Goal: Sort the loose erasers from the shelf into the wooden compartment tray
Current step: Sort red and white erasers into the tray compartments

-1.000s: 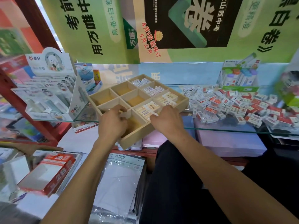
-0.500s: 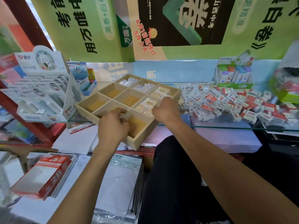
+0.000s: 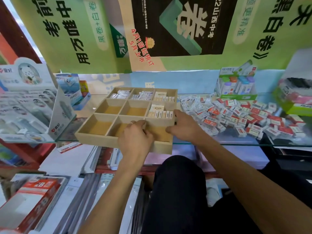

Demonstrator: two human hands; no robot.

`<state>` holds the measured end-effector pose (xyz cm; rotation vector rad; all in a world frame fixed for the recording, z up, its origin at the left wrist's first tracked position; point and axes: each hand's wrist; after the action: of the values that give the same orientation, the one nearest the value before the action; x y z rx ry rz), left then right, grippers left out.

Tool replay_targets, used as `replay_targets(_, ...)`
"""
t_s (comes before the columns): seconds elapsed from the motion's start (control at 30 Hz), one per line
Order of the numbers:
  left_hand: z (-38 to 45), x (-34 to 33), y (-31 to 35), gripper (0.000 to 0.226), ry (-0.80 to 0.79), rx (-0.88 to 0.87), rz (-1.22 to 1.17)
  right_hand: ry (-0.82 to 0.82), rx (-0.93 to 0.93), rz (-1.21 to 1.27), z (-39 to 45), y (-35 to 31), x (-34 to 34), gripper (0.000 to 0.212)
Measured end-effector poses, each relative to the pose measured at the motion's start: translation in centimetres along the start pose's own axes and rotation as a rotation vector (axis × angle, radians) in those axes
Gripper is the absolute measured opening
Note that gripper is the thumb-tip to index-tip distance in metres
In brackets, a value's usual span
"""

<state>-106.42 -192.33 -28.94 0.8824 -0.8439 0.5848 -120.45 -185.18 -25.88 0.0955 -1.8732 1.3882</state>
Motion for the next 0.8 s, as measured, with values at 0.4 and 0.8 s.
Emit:
replay_targets(0.4, 1.7, -2.1, 1.0, 0.037, -0.016, -0.324, -0.023, 0.227, 0.063, -0.296, 1.7, 2.5, 2.1, 0.036)
replay_targets(0.8, 1.3, -2.2, 1.5, 0.043, 0.078, -0.247, -0.032, 0.169, 0.176, -0.315, 0.4, 4.2, 2.6, 0.039)
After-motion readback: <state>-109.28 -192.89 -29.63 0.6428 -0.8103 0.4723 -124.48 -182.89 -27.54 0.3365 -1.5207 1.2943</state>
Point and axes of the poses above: each hand's wrist, its own z-axis towards the middle knuckle, its own x-axis out of the back of the hand, y = z × x, and after that the axes turned 2 degrees about z, right-handed
